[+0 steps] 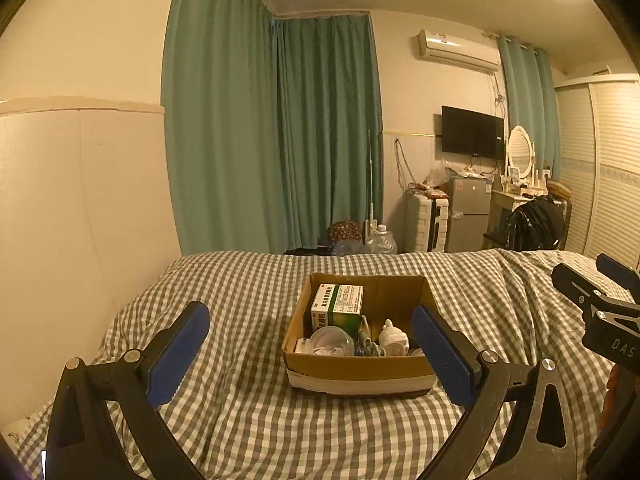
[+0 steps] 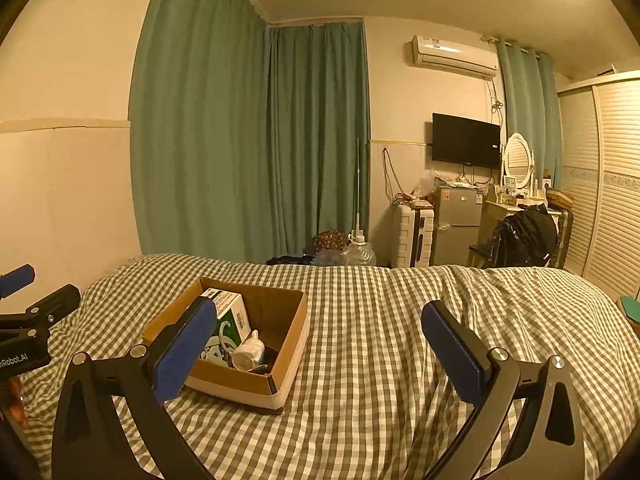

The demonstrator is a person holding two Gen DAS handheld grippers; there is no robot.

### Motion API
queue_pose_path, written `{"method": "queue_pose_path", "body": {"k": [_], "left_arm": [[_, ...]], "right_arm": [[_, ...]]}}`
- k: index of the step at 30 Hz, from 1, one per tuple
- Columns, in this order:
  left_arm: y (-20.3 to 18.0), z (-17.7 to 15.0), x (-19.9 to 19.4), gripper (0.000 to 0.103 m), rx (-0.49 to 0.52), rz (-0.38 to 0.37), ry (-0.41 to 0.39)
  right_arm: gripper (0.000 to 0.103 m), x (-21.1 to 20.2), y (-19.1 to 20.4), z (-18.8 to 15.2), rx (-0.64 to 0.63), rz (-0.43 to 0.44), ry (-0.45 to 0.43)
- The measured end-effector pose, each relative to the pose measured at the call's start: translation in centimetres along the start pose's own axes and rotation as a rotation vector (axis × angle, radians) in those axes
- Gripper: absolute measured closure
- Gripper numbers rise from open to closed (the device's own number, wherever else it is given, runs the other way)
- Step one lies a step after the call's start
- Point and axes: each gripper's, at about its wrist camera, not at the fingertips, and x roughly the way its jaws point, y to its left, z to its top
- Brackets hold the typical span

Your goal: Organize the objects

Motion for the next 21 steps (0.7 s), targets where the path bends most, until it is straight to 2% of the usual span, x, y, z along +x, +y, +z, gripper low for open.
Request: {"method": "queue_pose_path", "body": {"k": [21], "left_arm": [[-0.36,0.04,-0.27,0.000,0.010,0.005,-0.011]], "right_arm": [[0.000,0.90,0.73,-0.53,-0.007,0.008,0.020]]}}
